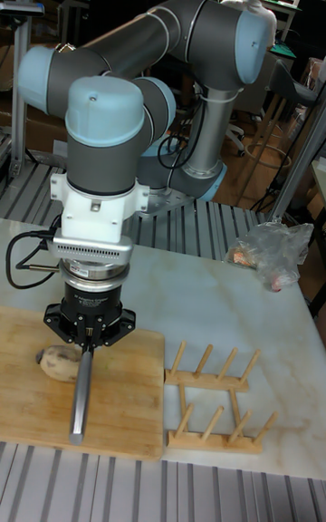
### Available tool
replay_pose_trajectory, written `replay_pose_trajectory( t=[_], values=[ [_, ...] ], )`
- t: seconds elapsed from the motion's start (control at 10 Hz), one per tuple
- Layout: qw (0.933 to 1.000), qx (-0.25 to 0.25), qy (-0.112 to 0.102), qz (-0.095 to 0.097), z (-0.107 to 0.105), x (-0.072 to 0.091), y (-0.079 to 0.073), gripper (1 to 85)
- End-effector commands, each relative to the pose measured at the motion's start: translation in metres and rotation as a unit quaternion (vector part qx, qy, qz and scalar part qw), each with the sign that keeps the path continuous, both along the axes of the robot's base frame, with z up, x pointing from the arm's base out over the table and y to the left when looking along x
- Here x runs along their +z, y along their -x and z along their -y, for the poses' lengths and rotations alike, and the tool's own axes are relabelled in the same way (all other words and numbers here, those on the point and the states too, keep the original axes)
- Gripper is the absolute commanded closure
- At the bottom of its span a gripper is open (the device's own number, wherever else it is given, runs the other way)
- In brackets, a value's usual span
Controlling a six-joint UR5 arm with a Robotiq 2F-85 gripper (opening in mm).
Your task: Slice the lotus root
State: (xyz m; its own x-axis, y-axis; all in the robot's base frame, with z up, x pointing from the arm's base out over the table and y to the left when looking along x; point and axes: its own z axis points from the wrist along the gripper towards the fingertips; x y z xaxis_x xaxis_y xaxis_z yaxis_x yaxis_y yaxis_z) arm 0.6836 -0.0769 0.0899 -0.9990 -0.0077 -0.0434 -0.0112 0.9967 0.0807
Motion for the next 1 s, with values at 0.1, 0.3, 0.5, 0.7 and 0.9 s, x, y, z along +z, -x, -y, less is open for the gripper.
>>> replay_pose_trajectory(
  t=[0.1, 0.3, 0.5, 0.7, 0.9],
  values=[
    [1.0, -0.006, 0.002, 0.001, -0.002, -0.002, 0.0, 84.3],
    [1.0, -0.005, 0.008, 0.001, -0.002, 0.001, -0.001, 84.3],
    [0.9999, -0.004, 0.013, 0.0, -0.002, 0.005, -0.002, 84.3],
    [0.9998, -0.003, 0.018, -0.002, -0.001, 0.008, -0.001, 84.3],
    [0.9995, 0.001, 0.03, -0.005, 0.004, 0.012, 0.0, 84.3]
  ],
)
